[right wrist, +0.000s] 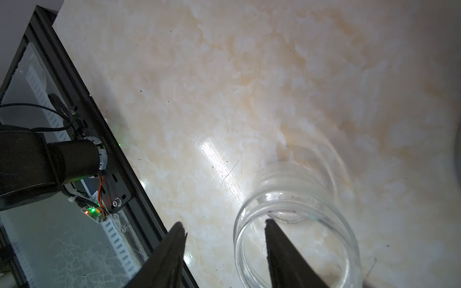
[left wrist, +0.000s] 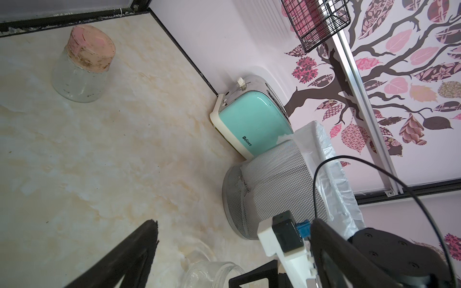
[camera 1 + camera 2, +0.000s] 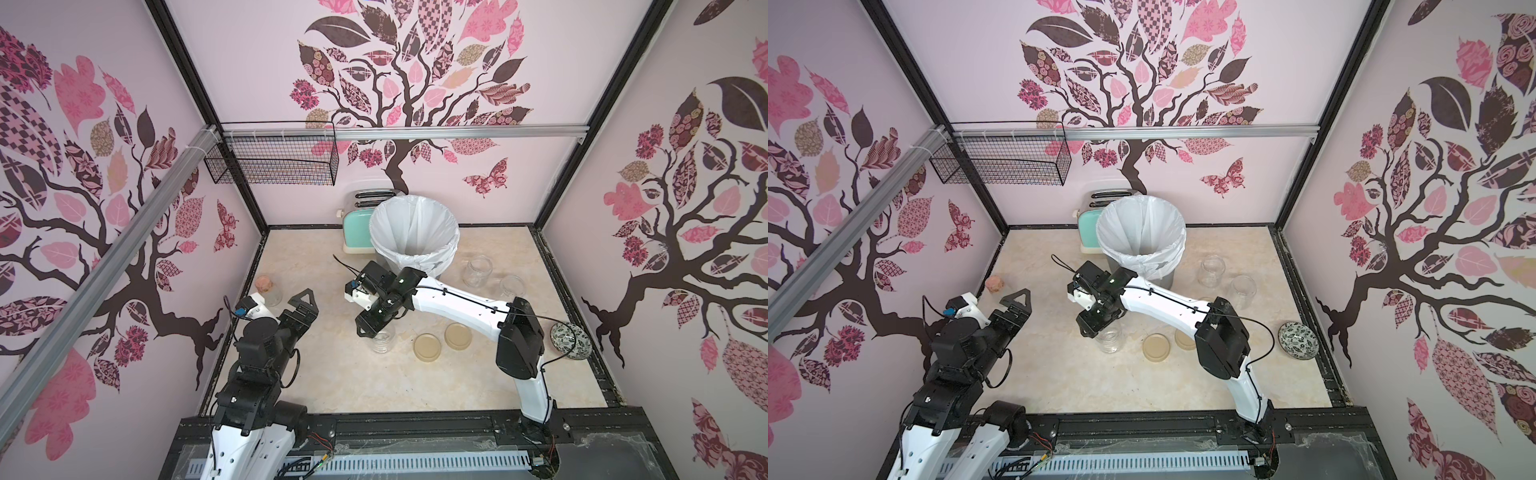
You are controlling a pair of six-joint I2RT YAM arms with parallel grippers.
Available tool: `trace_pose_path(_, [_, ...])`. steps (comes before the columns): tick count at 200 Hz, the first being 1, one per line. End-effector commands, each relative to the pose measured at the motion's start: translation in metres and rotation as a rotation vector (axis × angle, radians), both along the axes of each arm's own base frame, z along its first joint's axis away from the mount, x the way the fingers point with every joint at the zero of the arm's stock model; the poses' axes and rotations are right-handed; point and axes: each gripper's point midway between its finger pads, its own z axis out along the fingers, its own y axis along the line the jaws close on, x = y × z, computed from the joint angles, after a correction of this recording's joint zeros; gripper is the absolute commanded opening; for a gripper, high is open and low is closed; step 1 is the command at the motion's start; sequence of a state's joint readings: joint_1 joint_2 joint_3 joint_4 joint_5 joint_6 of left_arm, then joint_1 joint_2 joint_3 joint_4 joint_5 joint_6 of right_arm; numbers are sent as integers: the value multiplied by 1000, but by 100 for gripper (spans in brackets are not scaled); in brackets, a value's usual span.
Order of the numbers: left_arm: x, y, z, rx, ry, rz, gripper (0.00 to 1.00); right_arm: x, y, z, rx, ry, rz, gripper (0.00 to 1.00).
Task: Empty moldy rice from jars
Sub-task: Place the jar at the center of the board, then reset both arms
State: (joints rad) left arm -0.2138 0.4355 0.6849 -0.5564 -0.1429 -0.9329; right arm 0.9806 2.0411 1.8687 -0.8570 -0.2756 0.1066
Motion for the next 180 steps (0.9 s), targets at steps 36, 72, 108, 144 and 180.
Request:
trace_pose_path(36, [0,6,-2,50,-6,16,98,5,-27,92,72,-177,-58,64])
trace_pose_path(72, [1,8,-1,74,-12,23,98,5,-63,131,116,-295,-147,75])
trace_pose_path(108, [3,12,4,137,-33,31,98,18,-133,160,205,-419,-360,98])
trace_pose_path(144, [6,16,12,217,-65,39,98,28,-222,174,283,-561,-619,99])
trace_pose_path(180, [12,21,14,307,-71,51,98,17,-277,165,256,-674,-780,100])
